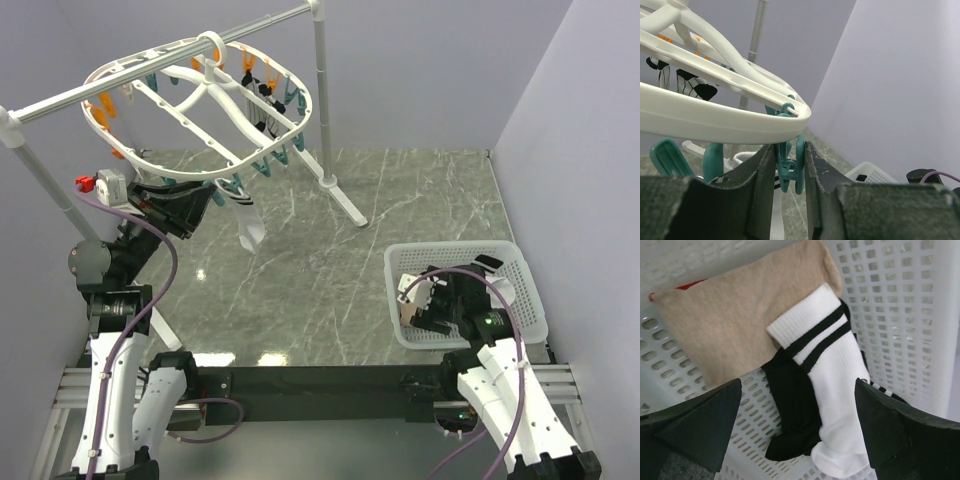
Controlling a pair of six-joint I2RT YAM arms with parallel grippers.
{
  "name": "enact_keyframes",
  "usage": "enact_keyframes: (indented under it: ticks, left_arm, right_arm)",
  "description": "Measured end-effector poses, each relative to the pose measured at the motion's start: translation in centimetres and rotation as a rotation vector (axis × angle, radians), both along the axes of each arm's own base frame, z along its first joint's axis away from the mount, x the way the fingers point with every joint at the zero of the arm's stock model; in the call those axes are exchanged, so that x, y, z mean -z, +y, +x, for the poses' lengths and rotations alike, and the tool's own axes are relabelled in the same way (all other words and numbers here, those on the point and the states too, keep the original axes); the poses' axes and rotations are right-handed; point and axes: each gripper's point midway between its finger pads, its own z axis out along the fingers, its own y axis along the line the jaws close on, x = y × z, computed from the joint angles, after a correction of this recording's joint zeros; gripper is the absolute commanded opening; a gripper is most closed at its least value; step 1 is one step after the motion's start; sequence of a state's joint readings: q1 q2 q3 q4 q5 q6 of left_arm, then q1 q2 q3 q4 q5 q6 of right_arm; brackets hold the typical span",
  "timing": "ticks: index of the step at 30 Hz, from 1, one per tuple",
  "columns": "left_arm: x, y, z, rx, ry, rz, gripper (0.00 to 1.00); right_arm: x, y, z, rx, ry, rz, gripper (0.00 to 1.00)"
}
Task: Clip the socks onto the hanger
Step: Pick up the sock from the bin.
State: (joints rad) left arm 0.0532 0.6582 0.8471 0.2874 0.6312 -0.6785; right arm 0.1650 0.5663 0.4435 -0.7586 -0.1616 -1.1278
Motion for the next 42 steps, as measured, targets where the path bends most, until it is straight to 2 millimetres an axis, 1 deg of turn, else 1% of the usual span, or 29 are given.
enact_keyframes:
  ticks: [4, 9, 11, 12, 13, 14, 19, 24, 28, 32, 36, 37, 38, 40, 41, 42]
  left_arm:
    - [0.0, 0.0, 0.0, 0.0, 0.0, 0.0, 0.3]
    - [0.0, 0.0, 0.0, -0.001, 0.0, 0.001, 0.29]
    - [0.0, 0.0, 0.0, -0.001, 0.001, 0.001, 0.3]
    - [0.0, 0.0, 0.0, -0.001, 0.001, 0.001, 0.3]
    - [0.0, 0.0, 0.0, -0.001, 0.001, 0.001, 0.3]
    - [0.0, 0.0, 0.0, -0.001, 0.0, 0.002, 0.29]
    - [0.1, 0.0, 0.1, -0.003, 0.003, 0.002, 0.3]
    - [0.2, 0.0, 0.1, -0.004, 0.006, 0.002, 0.29]
    - [0.2, 0.1, 0.1, -0.006, 0.006, 0.001, 0.29]
    - [0.1, 0.1, 0.1, -0.006, 0.006, 0.001, 0.29]
    - [0.1, 0.1, 0.1, -0.007, 0.006, 0.001, 0.29]
    - [0.1, 0.1, 0.1, -0.007, 0.006, 0.001, 0.29]
    - [0.1, 0.1, 0.1, -0.007, 0.005, 0.001, 0.29]
    - [0.2, 0.1, 0.2, -0.01, 0.007, 0.002, 0.29]
    - [0.2, 0.1, 0.2, -0.011, 0.008, 0.003, 0.29]
    - [0.3, 0.2, 0.2, -0.012, 0.011, 0.004, 0.29]
  right_arm:
    - [-0.3, 0.1, 1.3, -0.005, -0.056, 0.0, 1.0]
    - [-0.8, 0.3, 2.5, -0.017, -0.109, -0.003, 0.92]
    - [-0.4, 0.2, 2.6, -0.02, -0.11, -0.016, 0.87]
    - [-0.1, 0.2, 2.5, -0.023, -0.105, -0.022, 0.83]
    - [0.1, 0.2, 2.5, -0.024, -0.099, -0.024, 0.77]
    - [0.1, 0.2, 2.4, -0.027, -0.097, -0.025, 0.74]
    - [0.4, 0.3, 2.5, -0.035, -0.083, -0.03, 0.73]
    - [1.1, 0.5, 2.4, -0.051, -0.054, -0.038, 0.76]
    - [1.5, 0.6, 2.4, -0.058, -0.036, -0.043, 0.76]
    - [1.6, 0.7, 2.9, -0.06, -0.046, -0.041, 0.74]
    - [2.3, 1.0, 3.1, -0.069, -0.033, -0.044, 0.69]
    - [2.3, 1.0, 3.2, -0.069, -0.034, -0.044, 0.67]
    - [2.3, 1.0, 3.3, -0.069, -0.037, -0.044, 0.63]
    - [2.5, 1.1, 3.6, -0.07, -0.046, -0.043, 0.5]
    - [2.7, 1.1, 3.6, -0.068, -0.045, -0.043, 0.4]
    - [2.8, 1.1, 3.7, -0.068, -0.046, -0.043, 0.36]
